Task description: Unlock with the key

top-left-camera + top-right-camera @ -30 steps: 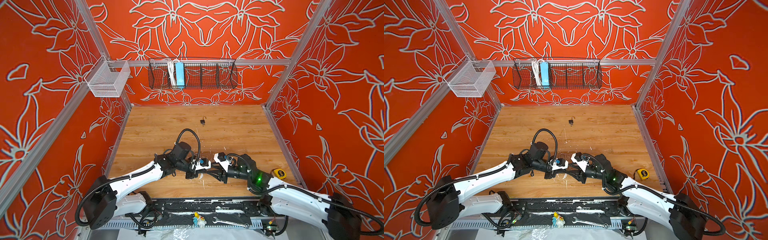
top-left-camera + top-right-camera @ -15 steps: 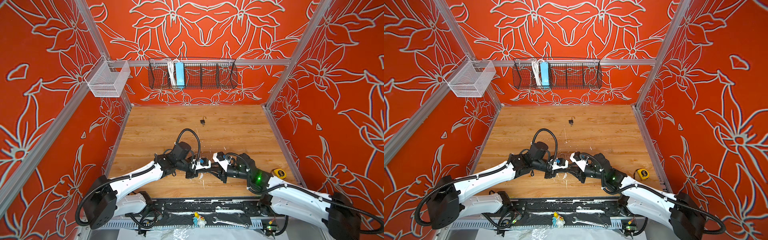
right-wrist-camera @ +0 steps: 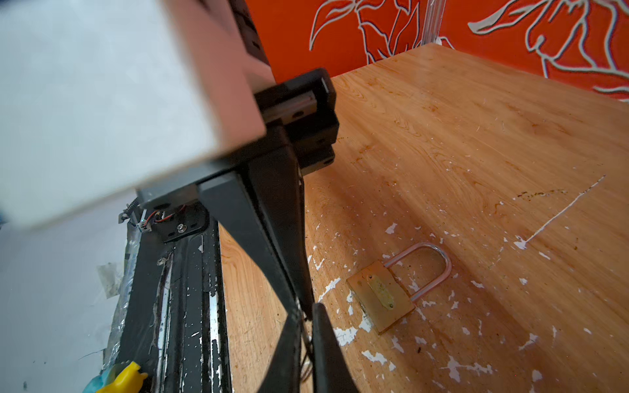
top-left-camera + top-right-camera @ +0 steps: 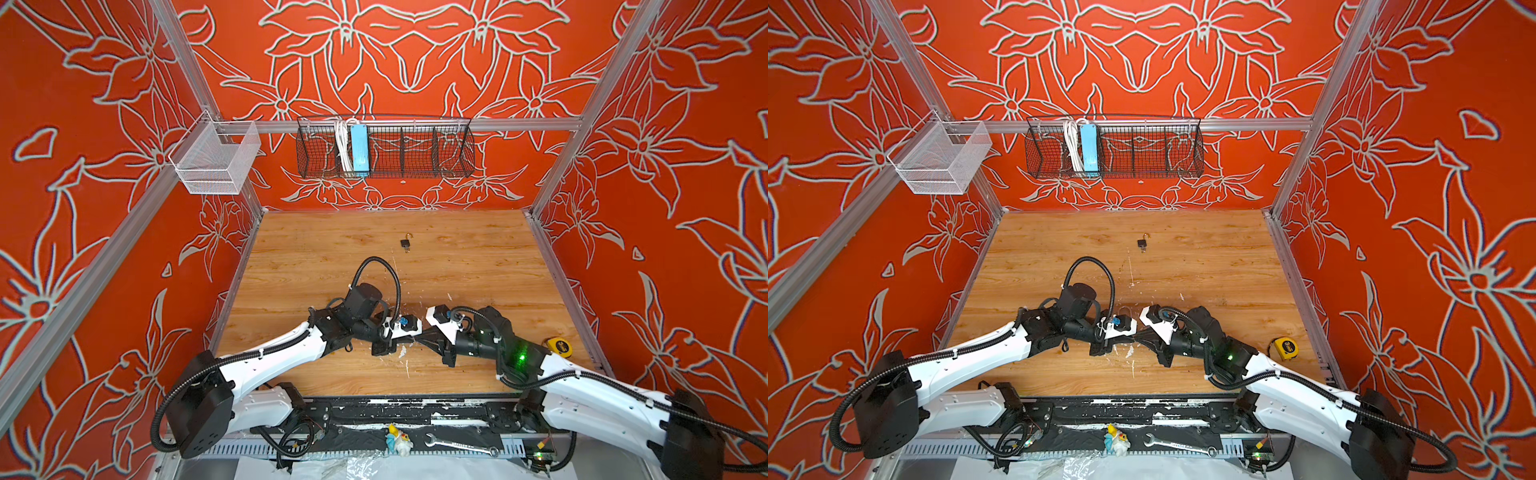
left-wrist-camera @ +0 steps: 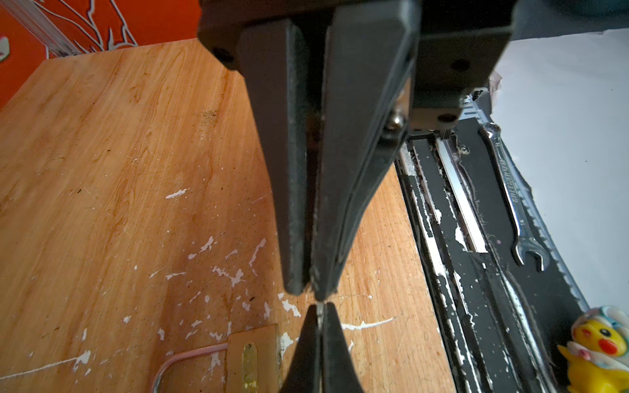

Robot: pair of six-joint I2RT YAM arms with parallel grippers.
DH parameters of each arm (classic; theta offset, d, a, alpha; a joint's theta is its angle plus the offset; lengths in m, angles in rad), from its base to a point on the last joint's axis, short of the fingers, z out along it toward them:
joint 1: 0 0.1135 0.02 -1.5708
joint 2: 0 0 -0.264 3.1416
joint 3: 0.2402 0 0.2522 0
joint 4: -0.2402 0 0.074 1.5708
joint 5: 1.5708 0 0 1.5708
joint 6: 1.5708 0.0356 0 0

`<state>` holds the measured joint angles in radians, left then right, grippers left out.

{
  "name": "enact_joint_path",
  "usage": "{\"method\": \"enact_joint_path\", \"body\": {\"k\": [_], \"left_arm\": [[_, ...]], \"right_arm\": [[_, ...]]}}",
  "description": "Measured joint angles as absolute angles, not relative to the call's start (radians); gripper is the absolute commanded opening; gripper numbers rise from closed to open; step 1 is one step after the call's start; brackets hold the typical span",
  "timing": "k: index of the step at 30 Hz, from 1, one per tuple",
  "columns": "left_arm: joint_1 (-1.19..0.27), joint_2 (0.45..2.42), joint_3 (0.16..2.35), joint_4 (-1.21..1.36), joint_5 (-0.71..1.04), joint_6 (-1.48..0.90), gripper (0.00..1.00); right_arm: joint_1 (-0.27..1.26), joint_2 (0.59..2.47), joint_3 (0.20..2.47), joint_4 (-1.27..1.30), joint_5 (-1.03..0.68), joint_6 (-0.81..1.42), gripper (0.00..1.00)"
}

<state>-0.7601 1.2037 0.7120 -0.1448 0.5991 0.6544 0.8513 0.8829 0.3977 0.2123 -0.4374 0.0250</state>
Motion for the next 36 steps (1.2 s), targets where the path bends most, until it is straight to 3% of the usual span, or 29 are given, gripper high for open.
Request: {"method": "enact_joint_path", "body": {"k": [2,13,14,17,30,36], "left_arm": [[-0.759,1.204,0.712,-0.152,0.597,0.655,0.0],[-0.759,1.196,0.704,-0.155,0.598,0.655,0.0],[-0.759,1.195,0.704,-0.155,0.6,0.655,0.0],[-0.759,1.191,0.704,-0.152,0.605,0.654,0.0],[-0.759,1.183,0.704,-0.148,0.604,0.654,0.0],[-0.759,1.17,0.686,-0.14,0.593,0.651,0.0]], "right_arm": [[0.851,0.892,0.4,0.211,-0.451,0.018,0.0],[0.852,0.899,0.416,0.184,-0.461,0.003,0.0],[0.853,0.897,0.416,0.183,-0.461,0.003,0.08],[0.852,0.893,0.416,0.181,-0.451,0.004,0.14],[0.852,0.907,0.424,0.175,-0.451,0.006,0.13],[0.853,0.929,0.442,0.163,-0.472,-0.001,0.0]]}}
